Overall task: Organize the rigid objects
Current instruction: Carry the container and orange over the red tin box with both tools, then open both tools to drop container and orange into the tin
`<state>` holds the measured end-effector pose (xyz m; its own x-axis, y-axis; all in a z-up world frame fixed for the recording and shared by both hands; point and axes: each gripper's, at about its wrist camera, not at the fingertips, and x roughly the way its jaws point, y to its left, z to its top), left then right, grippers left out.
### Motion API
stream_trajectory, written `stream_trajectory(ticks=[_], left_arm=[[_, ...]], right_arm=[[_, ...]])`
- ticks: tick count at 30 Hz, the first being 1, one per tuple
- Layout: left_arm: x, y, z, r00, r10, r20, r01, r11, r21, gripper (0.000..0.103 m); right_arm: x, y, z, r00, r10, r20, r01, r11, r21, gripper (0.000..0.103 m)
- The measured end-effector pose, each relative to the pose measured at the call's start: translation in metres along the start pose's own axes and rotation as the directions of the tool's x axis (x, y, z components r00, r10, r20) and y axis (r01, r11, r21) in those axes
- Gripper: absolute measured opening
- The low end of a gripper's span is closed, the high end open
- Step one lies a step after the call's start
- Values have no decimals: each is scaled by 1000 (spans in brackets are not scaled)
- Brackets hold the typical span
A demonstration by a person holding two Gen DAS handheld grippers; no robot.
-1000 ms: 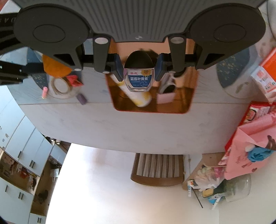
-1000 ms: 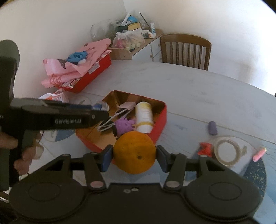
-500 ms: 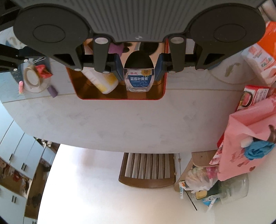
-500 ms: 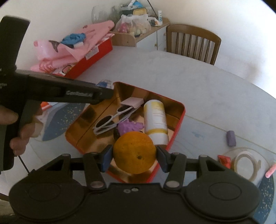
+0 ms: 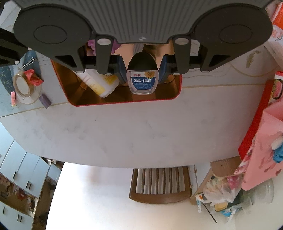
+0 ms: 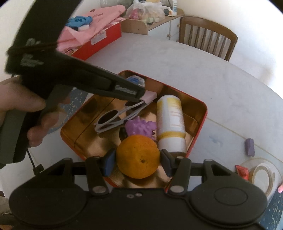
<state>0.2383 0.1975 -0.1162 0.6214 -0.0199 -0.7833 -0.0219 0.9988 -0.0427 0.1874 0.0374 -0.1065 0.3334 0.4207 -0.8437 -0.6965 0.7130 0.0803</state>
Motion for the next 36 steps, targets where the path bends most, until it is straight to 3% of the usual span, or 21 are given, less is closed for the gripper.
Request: stream_trajectory(ticks=[23,36], left_arm=[[24,4,-1,999,-22,-40,22,1000,-13,38],[10,5,-4,999,-19,-29,18,999,-26,44]], right_arm=[[26,-1,-7,999,15,-42,-14,999,42,54],[-8,-10,-5,999,17,46,-21,996,88,54]])
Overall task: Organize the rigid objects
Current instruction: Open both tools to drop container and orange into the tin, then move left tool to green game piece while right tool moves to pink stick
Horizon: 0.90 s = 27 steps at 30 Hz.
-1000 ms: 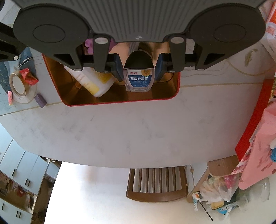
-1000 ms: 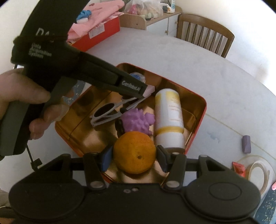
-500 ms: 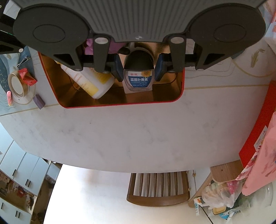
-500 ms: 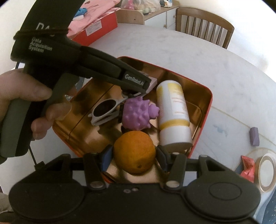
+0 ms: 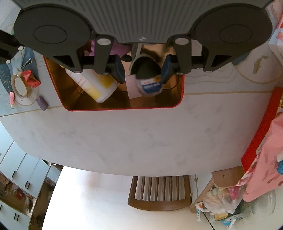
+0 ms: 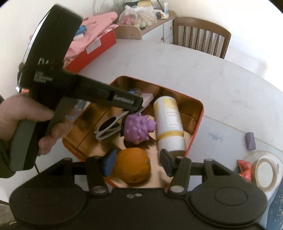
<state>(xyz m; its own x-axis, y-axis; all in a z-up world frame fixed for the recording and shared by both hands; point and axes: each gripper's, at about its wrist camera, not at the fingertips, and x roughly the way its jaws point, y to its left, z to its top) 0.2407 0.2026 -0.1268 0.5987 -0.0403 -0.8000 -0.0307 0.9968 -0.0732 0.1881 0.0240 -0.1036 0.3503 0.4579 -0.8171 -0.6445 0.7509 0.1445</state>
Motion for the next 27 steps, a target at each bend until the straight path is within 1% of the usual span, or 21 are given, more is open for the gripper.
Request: stream_trajectory(ticks=[5,11,15,17,21,25,27], left_arm=[[-15,-2,-4,1000,1,18,-1,1000,1,44],[-39,-10,-10,999,-5,51,5,1000,8,48],[-55,-17,-14,997,-15,72,14,1000,14,49],[-63,-21,-16,996,-17,85,16,1000,14,51],[-82,-31,-21,993,-33,117,31,999,24,60],[-96,-42,-25,990,-46,133,41,999,35,60],[-101,-47,-27,989,-55,138,50,998,41,62]], right_arm=[[-15,-2,-4,1000,-9,28,9,1000,-4,54],[-37,-6,-6,998,-9,68,8,1000,18,54],[-52,-8,-10,995,-9,98,7,1000,30,60],[-59,-9,-12,994,-10,108,6,1000,31,61],[-74,-12,-18,991,-20,129,15,999,36,64],[-88,-21,-25,989,-21,144,12,998,62,64],[-94,-27,-29,988,-24,153,13,997,73,69]])
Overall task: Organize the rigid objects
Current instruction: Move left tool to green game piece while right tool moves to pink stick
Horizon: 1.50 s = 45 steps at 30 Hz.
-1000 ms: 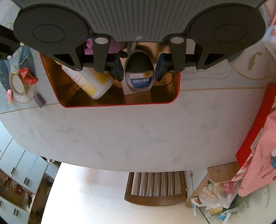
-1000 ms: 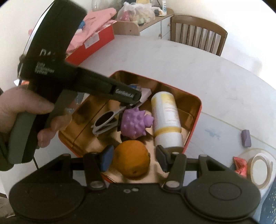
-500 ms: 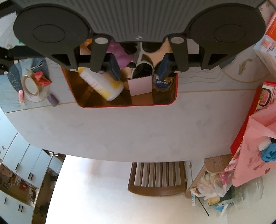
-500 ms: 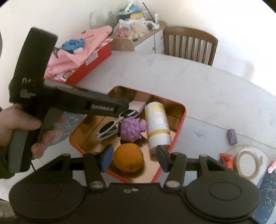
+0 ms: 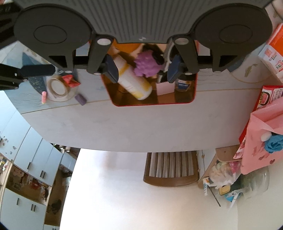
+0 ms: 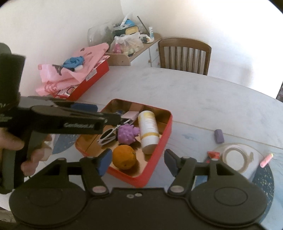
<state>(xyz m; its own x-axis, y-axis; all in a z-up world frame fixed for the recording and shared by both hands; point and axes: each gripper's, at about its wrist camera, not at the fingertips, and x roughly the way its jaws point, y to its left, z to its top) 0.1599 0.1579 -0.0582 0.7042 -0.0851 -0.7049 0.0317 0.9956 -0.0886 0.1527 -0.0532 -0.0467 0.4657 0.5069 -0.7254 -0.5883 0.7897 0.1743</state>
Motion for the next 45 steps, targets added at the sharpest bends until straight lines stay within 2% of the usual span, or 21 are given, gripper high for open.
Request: stream_trajectory(ticks=[1,9,12,16,18,23,35,45], left_arm=[[-2,-3,-1,1000,-1,2,1,1000,1,63],[-17,-34,-11,1000,-18,10,18,1000,3,65],[-20,-48,-13,1000,-28,13,28,1000,-2,76],[-20,-67,-14,999,-31,17,31,999,-11,77],[-20,-77,-14,999,-31,22,31,999,-13,81],[-14,-101,-14,999,-43,25,43,999,-27,84],[15,-152,-17,1000,-28,-6,28,999,-41,85],[49,-194,-39,997,-32,-71,34,999,22,85]], right_arm=[[-3,-3,-1,1000,-3,8,2,1000,6,75],[-32,-36,-18,999,-6,39,4,999,54,79],[-42,-51,-25,999,-16,49,13,997,72,86],[-53,-75,-33,998,-24,54,19,995,103,90],[-58,-87,-37,998,-33,58,26,993,118,94],[-69,-117,-48,997,-41,72,29,988,153,103],[-79,-186,-62,995,-86,55,73,977,201,103],[-69,-240,-67,992,-124,19,117,974,196,103]])
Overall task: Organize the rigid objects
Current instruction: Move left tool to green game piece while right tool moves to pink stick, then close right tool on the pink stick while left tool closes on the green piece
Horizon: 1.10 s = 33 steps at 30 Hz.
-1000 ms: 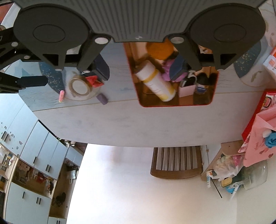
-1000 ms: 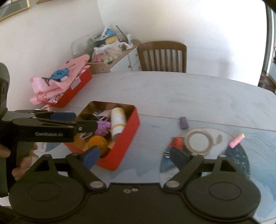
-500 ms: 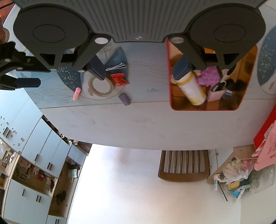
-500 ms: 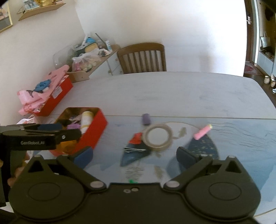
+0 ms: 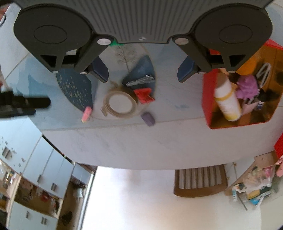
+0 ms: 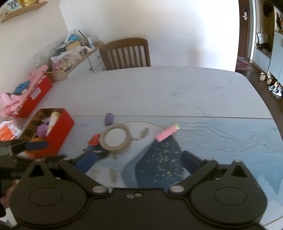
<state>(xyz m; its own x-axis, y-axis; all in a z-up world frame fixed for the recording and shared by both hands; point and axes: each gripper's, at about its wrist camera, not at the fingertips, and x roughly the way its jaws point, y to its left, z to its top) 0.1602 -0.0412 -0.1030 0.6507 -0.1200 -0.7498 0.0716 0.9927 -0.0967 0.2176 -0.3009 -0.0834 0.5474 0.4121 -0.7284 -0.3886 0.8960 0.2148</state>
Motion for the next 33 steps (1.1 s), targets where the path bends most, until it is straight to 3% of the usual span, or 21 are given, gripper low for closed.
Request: stream_trajectory(ticks=[12,24,27,29,33], left_arm=[[25,-32,-38,999,9,-53,-8,1000,25,85],[45,-48,-55,993,38,-112,-30,997,66,84],[48,-49,-54,992,40,-117,-33,997,64,74],[49,-50,-54,992,42,-122,-34,997,68,67],[51,-53,-54,992,44,-118,-35,996,82,61]], right_arm=[[63,-44,18,997,-42,-61,44,999,28,102],[113,-48,29,987,-114,-114,118,993,29,75],[119,-48,32,987,-108,-122,113,993,39,70],[122,-48,32,986,-107,-127,113,993,41,61],[125,-50,34,986,-107,-130,114,993,43,50]])
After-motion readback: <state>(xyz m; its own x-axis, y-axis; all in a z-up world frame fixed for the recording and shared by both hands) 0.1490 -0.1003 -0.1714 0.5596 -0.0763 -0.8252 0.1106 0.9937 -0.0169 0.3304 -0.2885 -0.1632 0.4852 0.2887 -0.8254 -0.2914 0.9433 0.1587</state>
